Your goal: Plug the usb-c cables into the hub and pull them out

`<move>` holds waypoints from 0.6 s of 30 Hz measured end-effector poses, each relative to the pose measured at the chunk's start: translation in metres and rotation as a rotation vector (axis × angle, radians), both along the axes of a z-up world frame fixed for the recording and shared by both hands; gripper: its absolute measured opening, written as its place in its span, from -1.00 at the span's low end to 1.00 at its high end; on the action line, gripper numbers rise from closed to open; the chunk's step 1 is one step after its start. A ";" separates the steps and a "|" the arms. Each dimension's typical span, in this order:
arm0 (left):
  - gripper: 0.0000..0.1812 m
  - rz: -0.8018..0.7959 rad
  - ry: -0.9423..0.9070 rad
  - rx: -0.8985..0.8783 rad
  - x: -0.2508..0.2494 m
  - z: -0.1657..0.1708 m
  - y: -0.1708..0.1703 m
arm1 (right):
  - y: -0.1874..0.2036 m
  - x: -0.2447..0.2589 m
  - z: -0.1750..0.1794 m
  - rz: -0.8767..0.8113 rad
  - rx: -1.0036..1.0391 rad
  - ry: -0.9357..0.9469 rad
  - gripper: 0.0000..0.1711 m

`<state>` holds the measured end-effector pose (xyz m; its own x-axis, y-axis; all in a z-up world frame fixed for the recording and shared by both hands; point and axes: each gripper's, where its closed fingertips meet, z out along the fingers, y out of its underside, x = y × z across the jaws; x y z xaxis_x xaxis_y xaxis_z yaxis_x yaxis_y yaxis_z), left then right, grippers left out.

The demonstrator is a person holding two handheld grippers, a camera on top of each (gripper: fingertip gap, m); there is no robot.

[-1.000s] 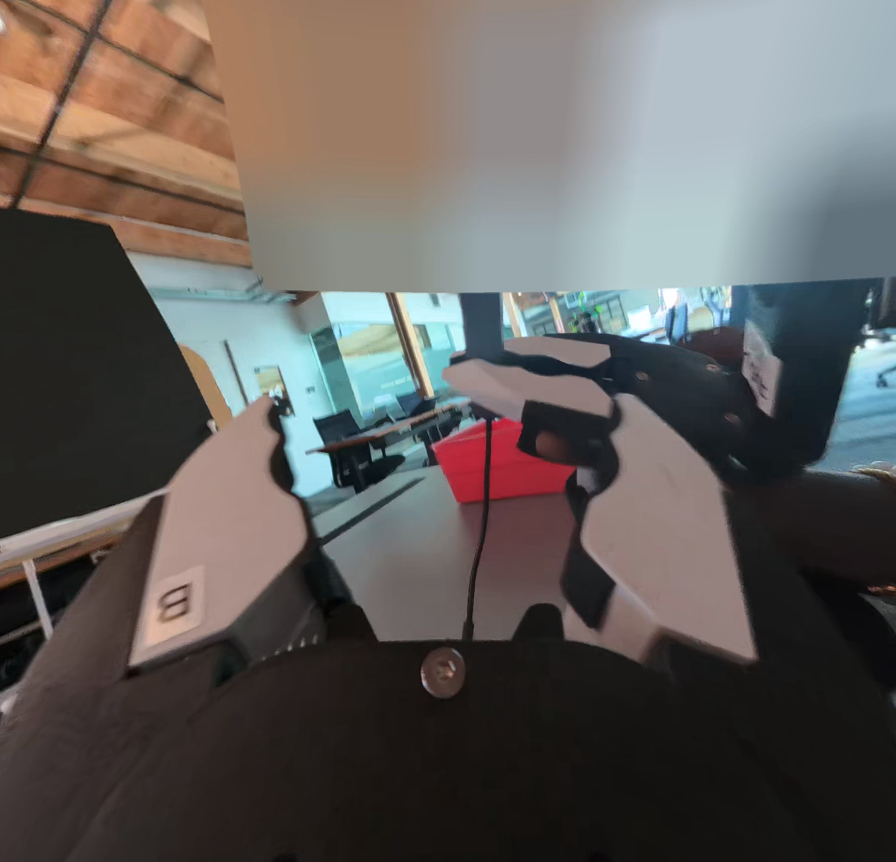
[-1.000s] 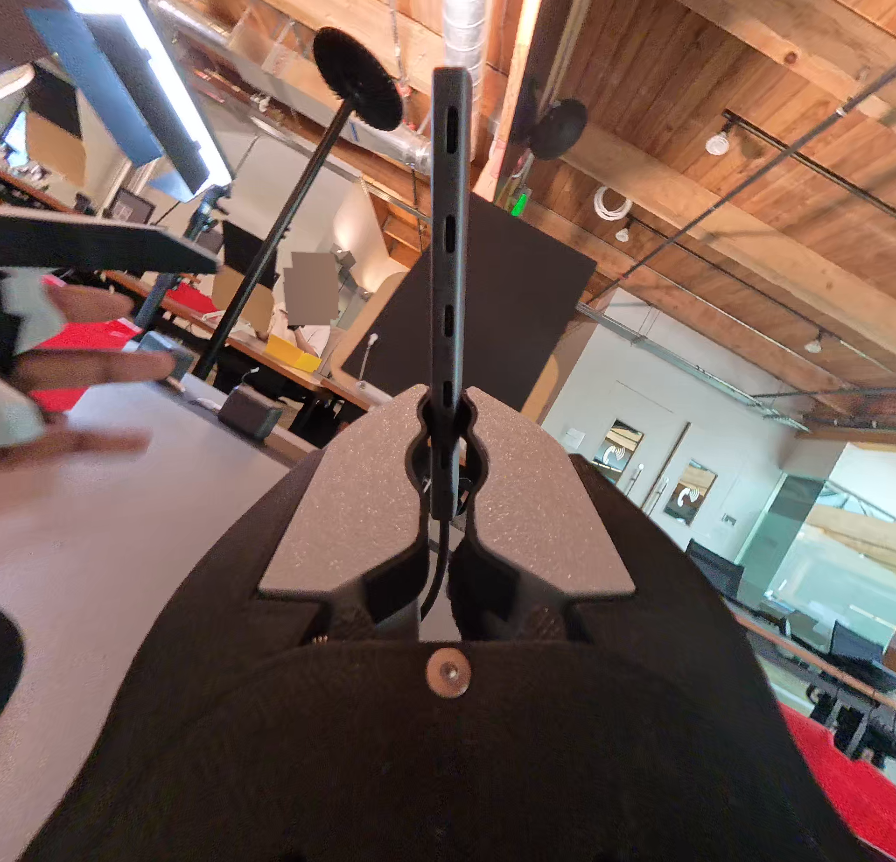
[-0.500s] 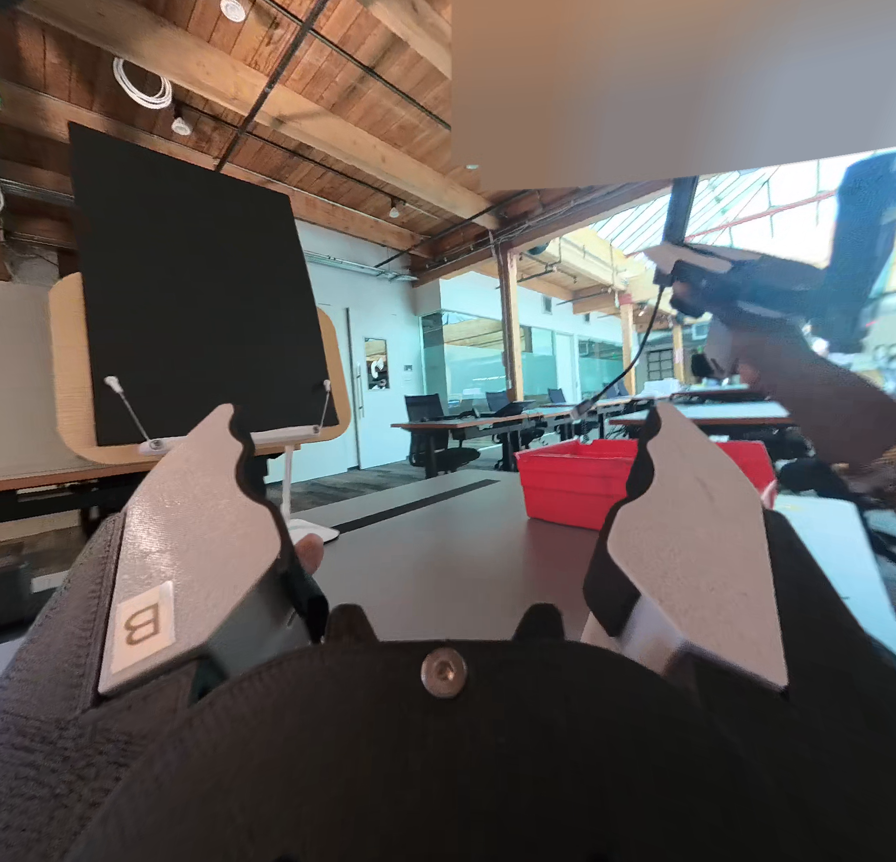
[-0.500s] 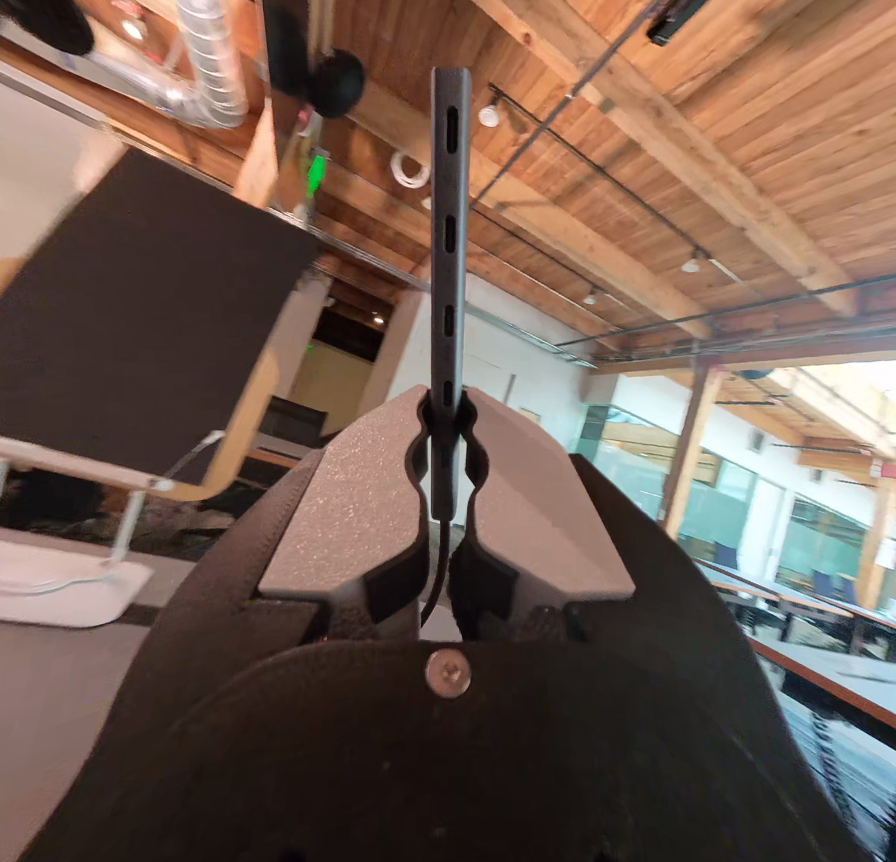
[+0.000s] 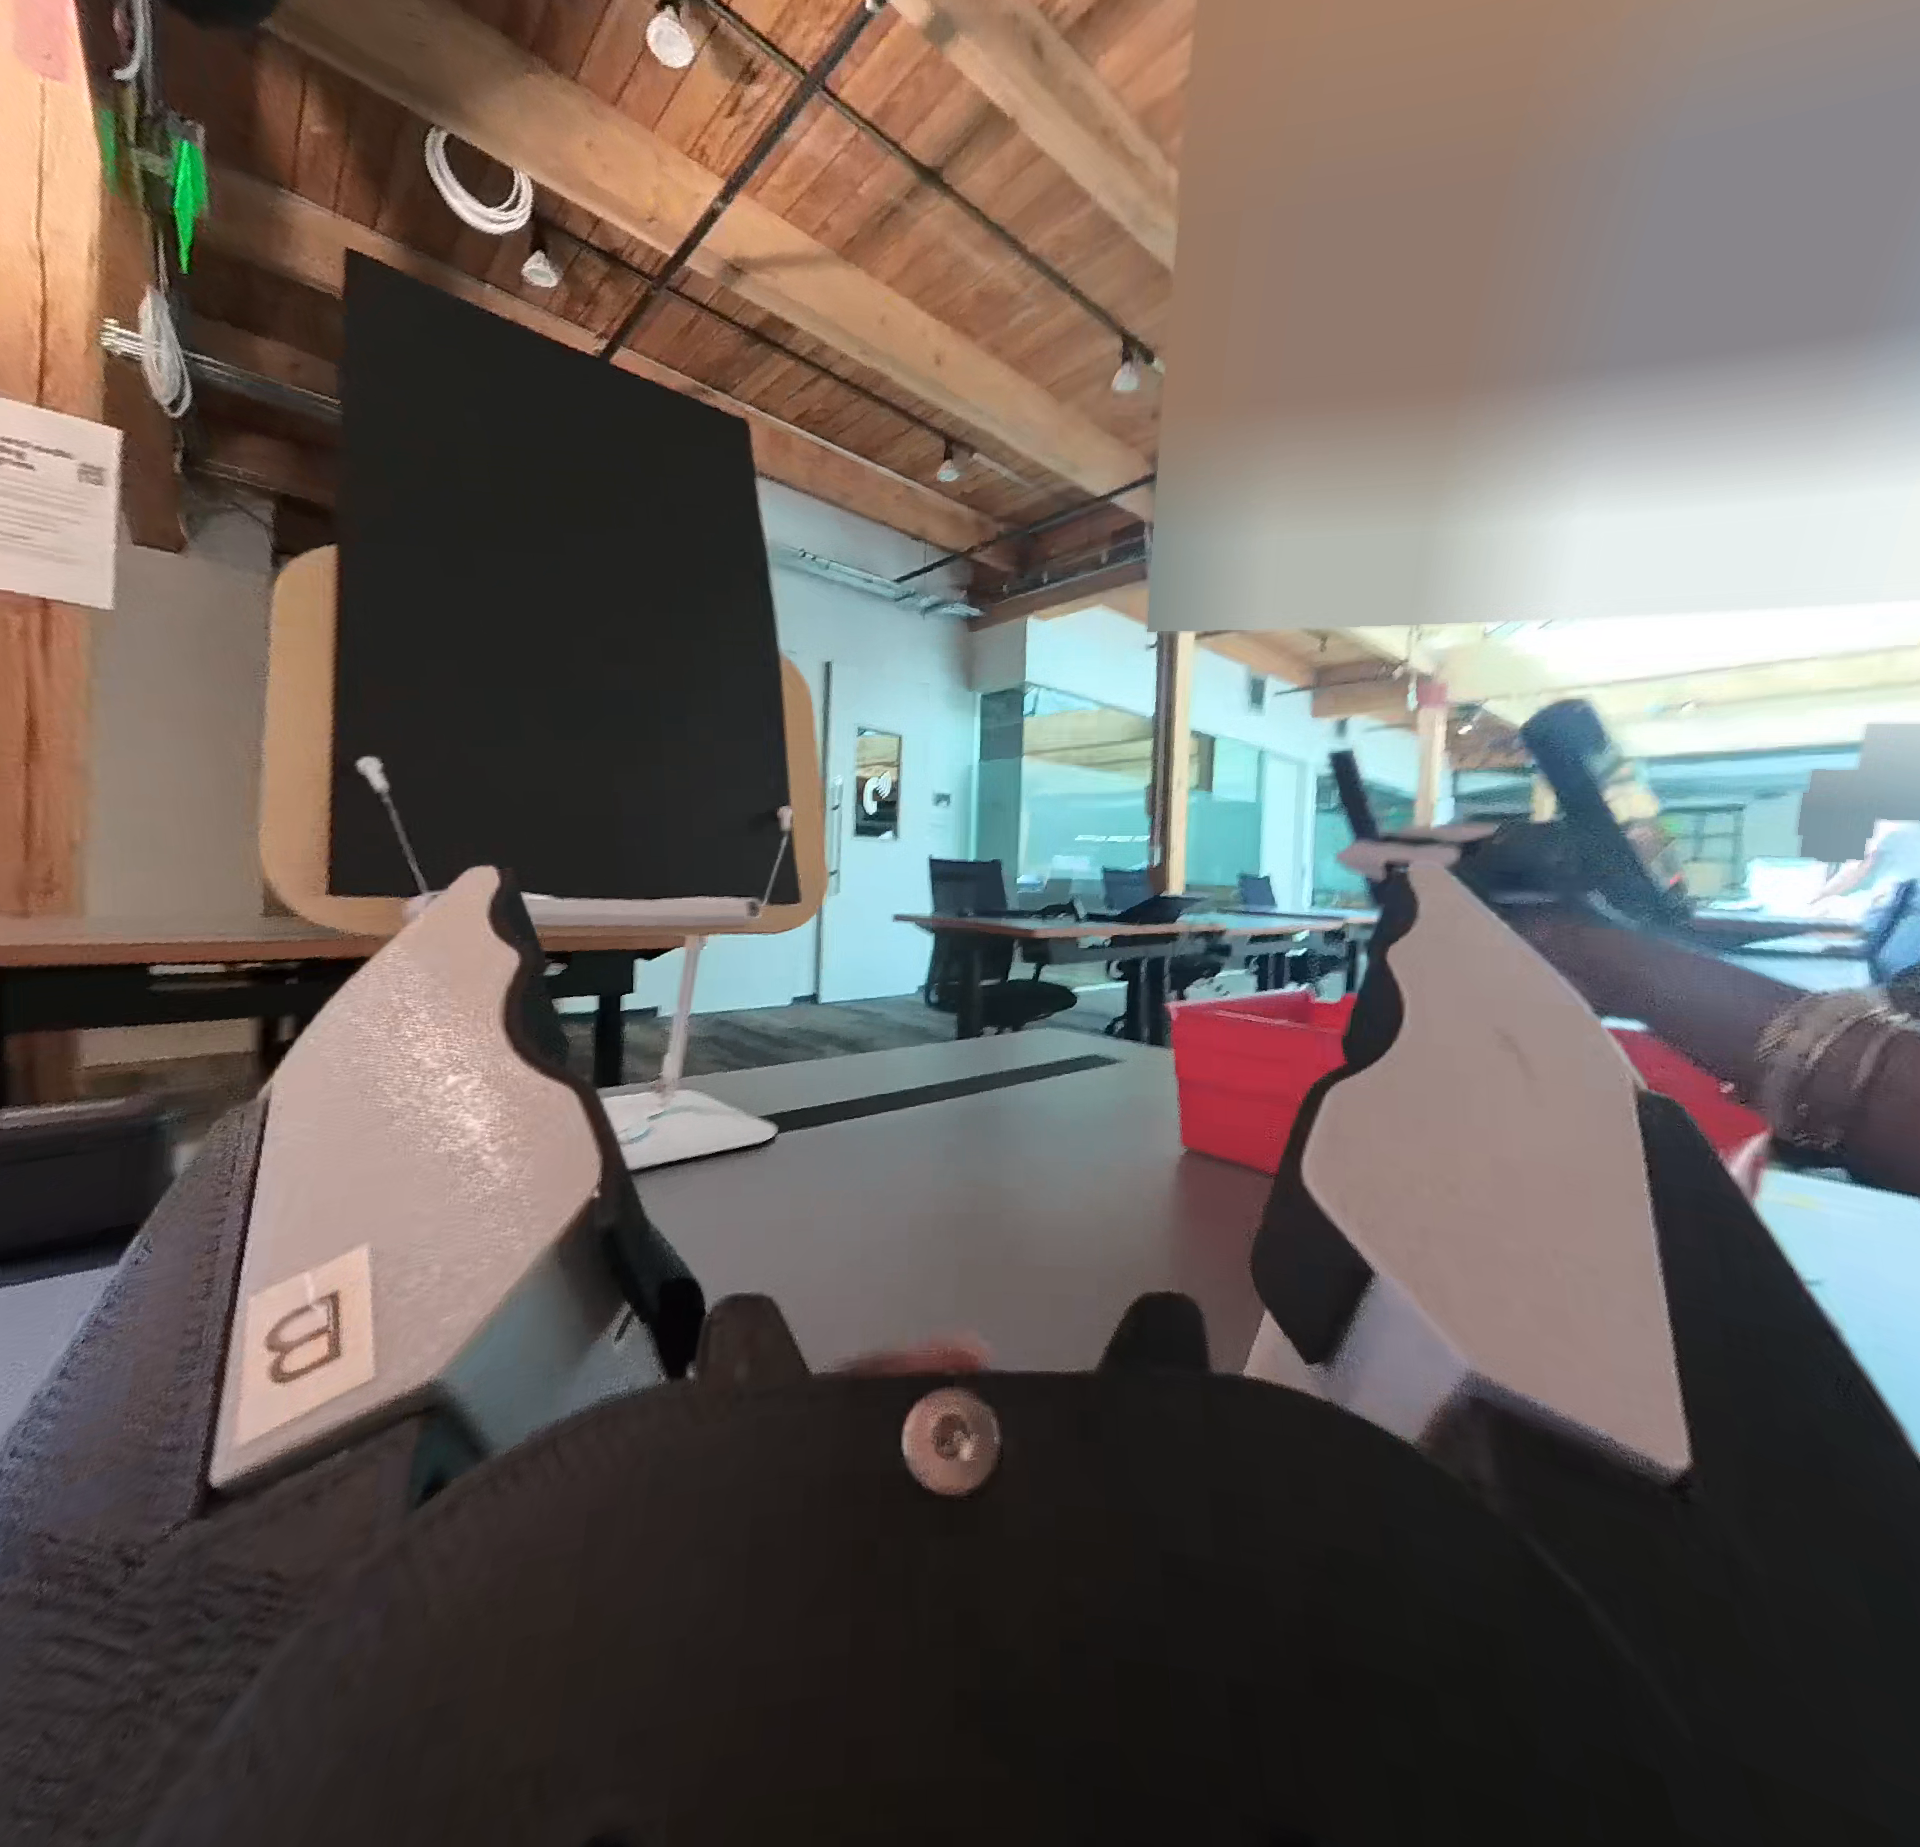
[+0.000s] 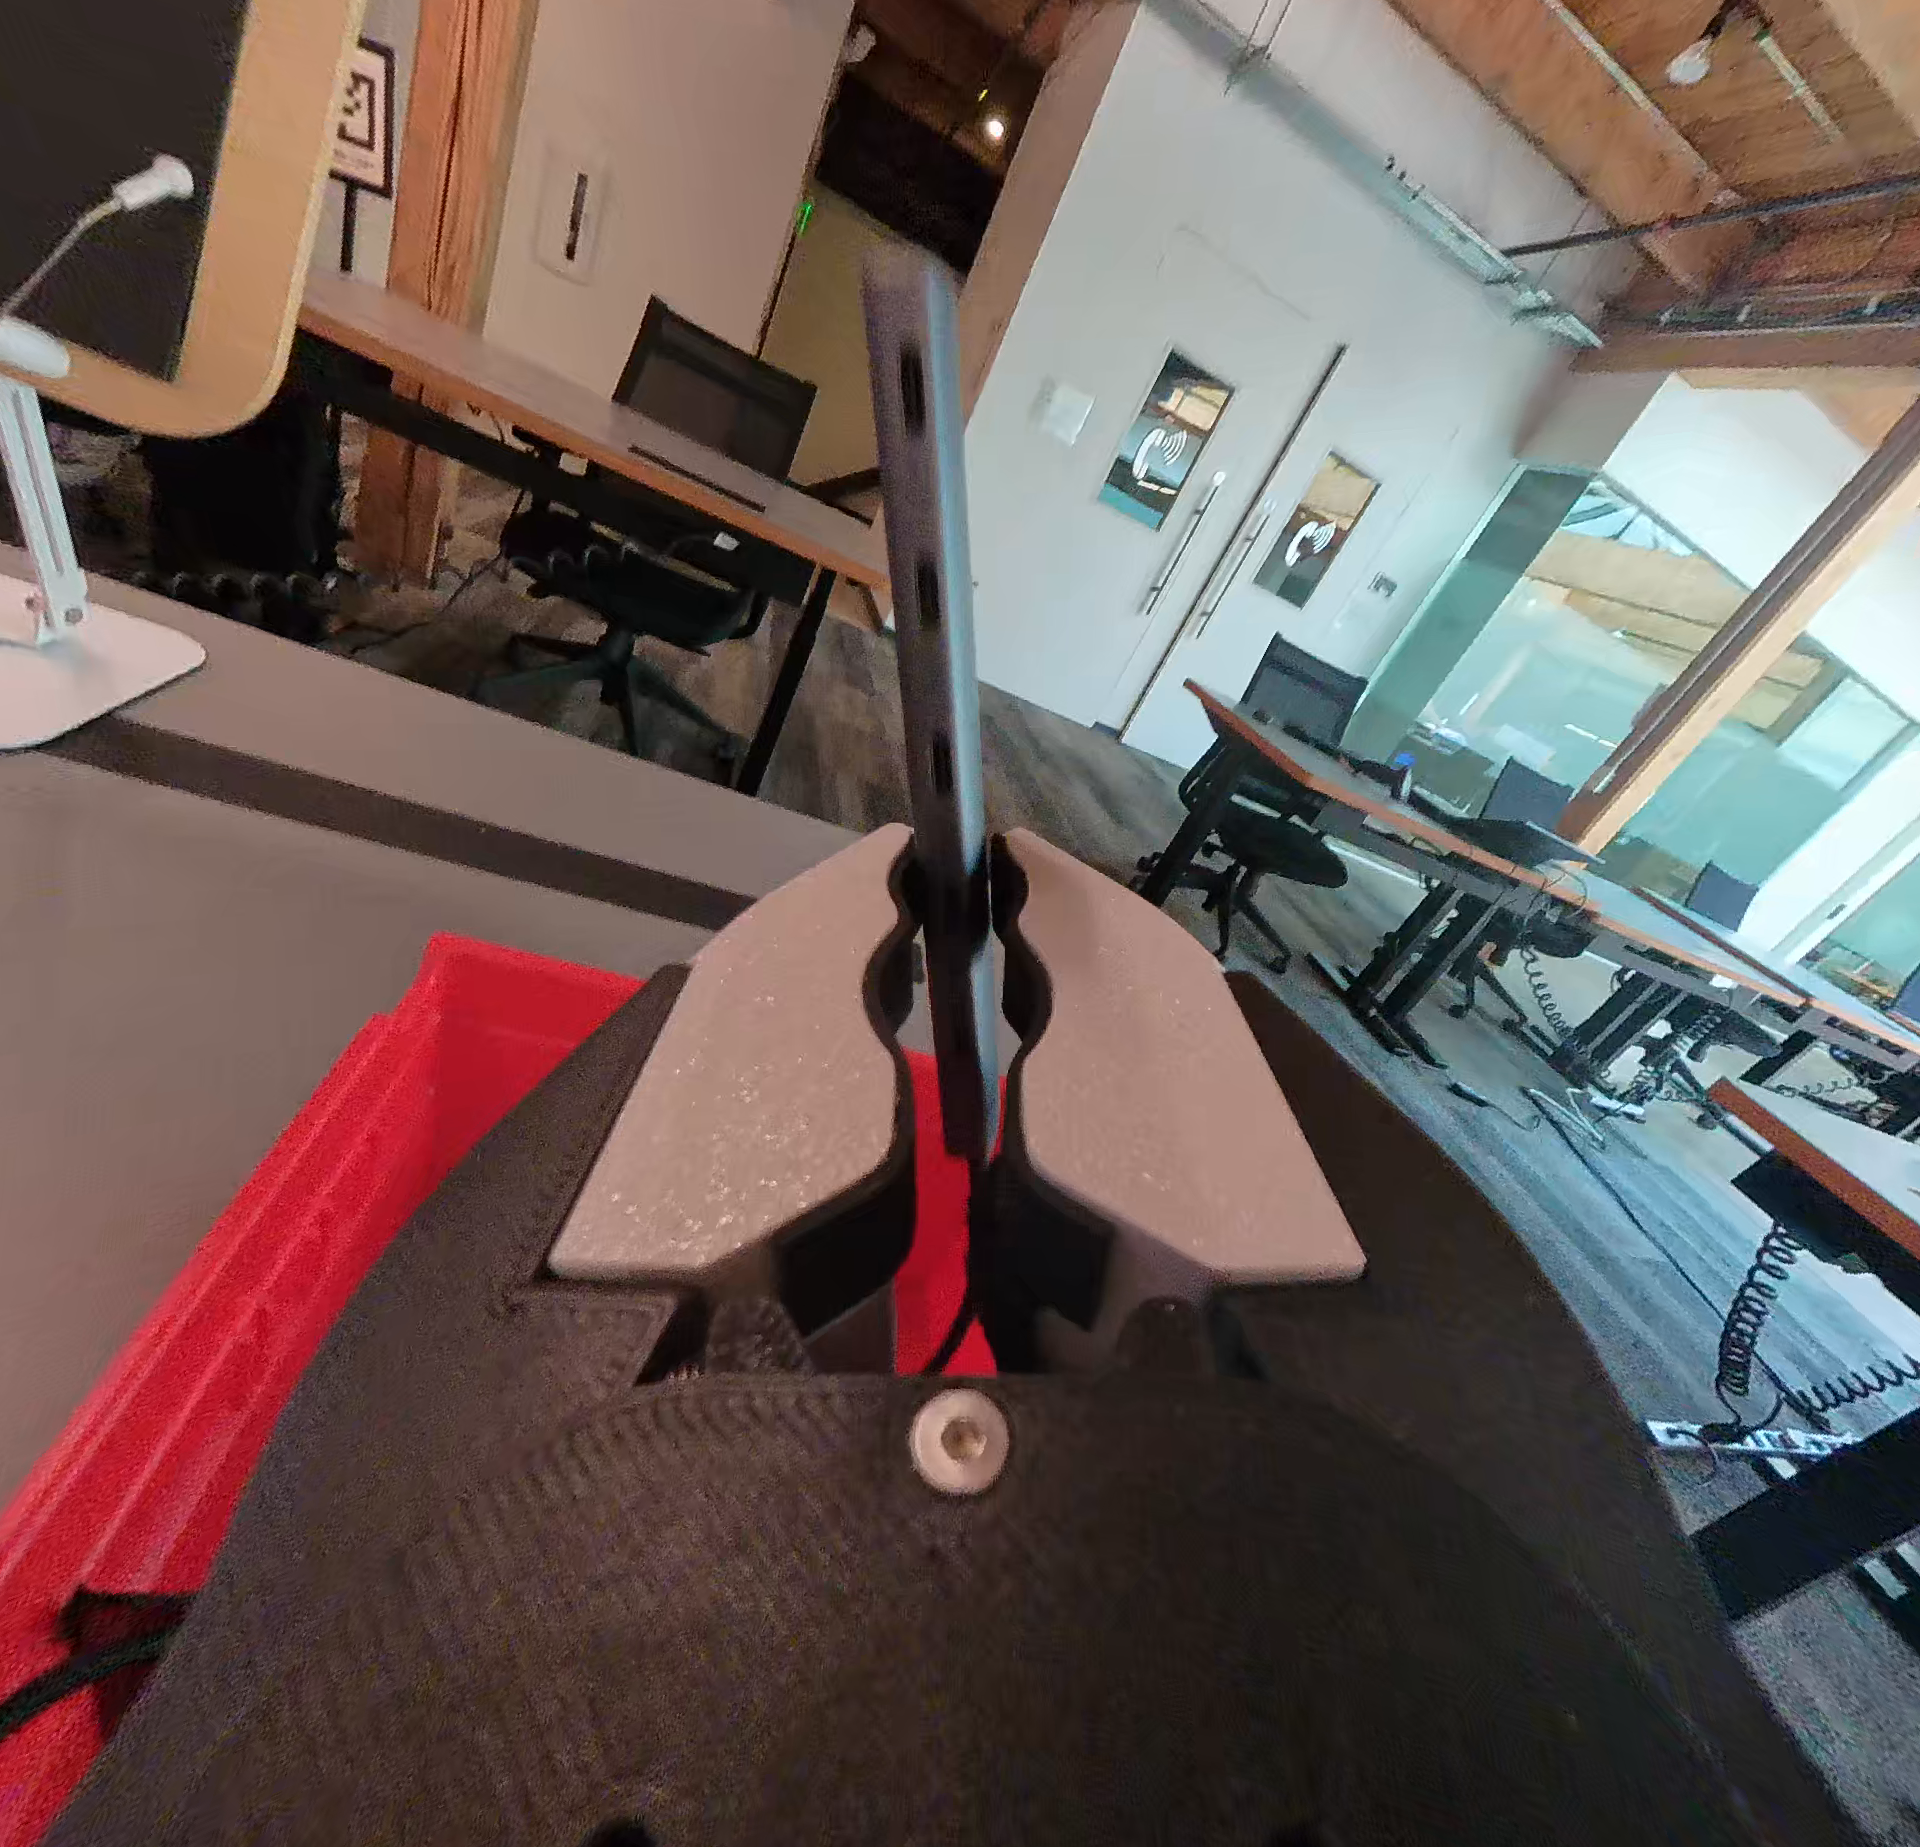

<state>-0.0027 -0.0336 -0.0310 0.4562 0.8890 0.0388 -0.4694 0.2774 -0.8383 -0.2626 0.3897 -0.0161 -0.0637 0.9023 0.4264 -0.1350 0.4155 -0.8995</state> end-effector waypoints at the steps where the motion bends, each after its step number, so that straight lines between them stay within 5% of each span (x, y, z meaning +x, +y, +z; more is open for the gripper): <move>1: 0.60 -0.025 0.015 -0.002 0.002 0.001 0.000 | 0.001 -0.001 -0.005 0.005 0.000 -0.006 -0.87; 6: 0.60 -0.094 0.017 -0.105 0.005 -0.006 0.011 | -0.005 -0.002 -0.038 0.094 0.206 -0.089 -0.89; 13: 0.60 -0.143 0.045 0.006 0.012 -0.003 -0.001 | -0.017 0.000 -0.123 0.229 0.591 -0.558 -0.84; 18: 0.60 -0.177 0.058 0.115 0.012 0.003 -0.021 | -0.029 -0.004 -0.113 0.272 0.371 -0.585 -0.16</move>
<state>0.0096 -0.0545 -0.0279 0.6091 0.7861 0.1049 -0.4511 0.4522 -0.7695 -0.2666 0.3607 -0.1291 -0.5746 0.6258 0.5275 0.1819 0.7260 -0.6632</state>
